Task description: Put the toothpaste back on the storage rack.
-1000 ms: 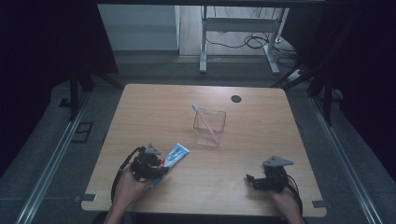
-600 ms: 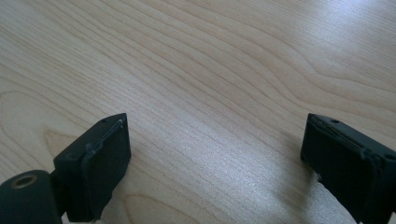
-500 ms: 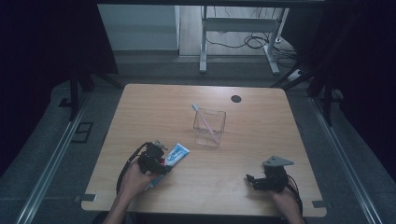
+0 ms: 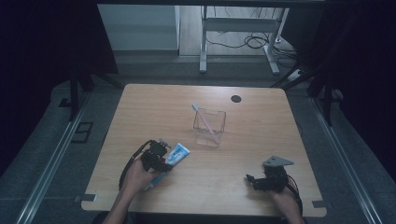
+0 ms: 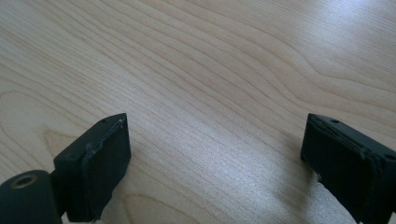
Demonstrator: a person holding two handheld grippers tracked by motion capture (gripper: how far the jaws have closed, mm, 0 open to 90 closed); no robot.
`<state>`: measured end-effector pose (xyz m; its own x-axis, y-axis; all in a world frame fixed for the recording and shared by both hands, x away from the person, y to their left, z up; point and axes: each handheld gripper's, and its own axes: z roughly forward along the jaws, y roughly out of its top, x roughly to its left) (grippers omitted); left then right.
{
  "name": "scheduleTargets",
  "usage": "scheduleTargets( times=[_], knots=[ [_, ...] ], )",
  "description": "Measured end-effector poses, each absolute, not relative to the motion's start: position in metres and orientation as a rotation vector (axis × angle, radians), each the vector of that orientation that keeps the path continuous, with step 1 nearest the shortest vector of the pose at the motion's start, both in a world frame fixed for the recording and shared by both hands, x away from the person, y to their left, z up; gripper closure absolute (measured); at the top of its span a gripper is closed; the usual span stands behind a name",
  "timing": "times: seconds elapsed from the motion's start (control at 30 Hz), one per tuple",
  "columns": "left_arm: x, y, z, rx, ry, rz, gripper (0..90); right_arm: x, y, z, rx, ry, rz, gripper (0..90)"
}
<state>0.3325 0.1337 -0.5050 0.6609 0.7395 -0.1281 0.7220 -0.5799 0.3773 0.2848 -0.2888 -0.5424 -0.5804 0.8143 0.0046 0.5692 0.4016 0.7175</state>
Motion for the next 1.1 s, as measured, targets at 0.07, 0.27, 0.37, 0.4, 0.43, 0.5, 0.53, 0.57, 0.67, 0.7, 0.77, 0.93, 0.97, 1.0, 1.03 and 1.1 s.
scheduleTargets(
  times=[0.07, 0.27, 0.37, 0.4, 0.43, 0.5, 0.53, 0.57, 0.67, 0.7, 0.77, 0.93, 0.97, 1.0, 1.03, 1.1],
  knots=[
    [0.333, 0.133, -0.503, 2.486, 1.144, 0.065, 64.0, 0.285, -0.289, -0.542, 1.197, 2.317, 0.983, 8.1],
    [0.329, 0.132, -0.500, 2.494, 1.124, 0.100, 72.4, 0.285, -0.289, -0.542, 1.197, 2.317, 0.983, 8.1],
    [0.328, 0.133, -0.499, 2.486, 1.120, 0.106, 73.1, 0.285, -0.289, -0.542, 1.197, 2.317, 0.983, 8.1],
    [0.328, 0.134, -0.499, 2.481, 1.120, 0.101, 73.4, 0.285, -0.289, -0.542, 1.197, 2.317, 0.983, 8.1],
    [0.329, 0.134, -0.499, 2.476, 1.119, 0.096, 73.6, 0.285, -0.289, -0.542, 1.197, 2.317, 0.983, 8.1],
    [0.329, 0.136, -0.499, 2.462, 1.122, 0.088, 73.8, 0.285, -0.289, -0.542, 1.197, 2.317, 0.983, 8.1],
    [0.329, 0.137, -0.499, 2.456, 1.121, 0.088, 73.9, 0.285, -0.289, -0.542, 1.197, 2.317, 0.983, 8.1],
    [0.329, 0.137, -0.498, 2.447, 1.121, 0.087, 73.9, 0.285, -0.289, -0.542, 1.197, 2.317, 0.983, 8.1],
    [0.329, 0.140, -0.493, 2.416, 1.112, 0.076, 74.0, 0.285, -0.289, -0.542, 1.197, 2.317, 0.983, 8.1],
    [0.328, 0.141, -0.489, 2.394, 1.106, 0.079, 74.0, 0.285, -0.289, -0.542, 1.197, 2.317, 0.983, 8.1],
    [0.328, 0.142, -0.487, 2.386, 1.098, 0.082, 74.0, 0.285, -0.289, -0.542, 1.197, 2.317, 0.983, 8.1],
    [0.328, 0.145, -0.478, 2.341, 1.078, 0.098, 74.0, 0.285, -0.289, -0.542, 1.197, 2.317, 0.983, 8.1],
    [0.328, 0.146, -0.476, 2.332, 1.075, 0.100, 74.0, 0.285, -0.289, -0.542, 1.197, 2.317, 0.983, 8.1],
    [0.328, 0.147, -0.475, 2.329, 1.069, 0.098, 74.0, 0.285, -0.289, -0.542, 1.197, 2.317, 0.983, 8.1],
    [0.328, 0.146, -0.473, 2.318, 1.071, 0.098, 73.9, 0.285, -0.289, -0.542, 1.197, 2.317, 0.983, 8.1],
    [0.328, 0.147, -0.470, 2.305, 1.066, 0.104, 74.0, 0.285, -0.289, -0.542, 1.197, 2.317, 0.983, 8.1]
  ],
)
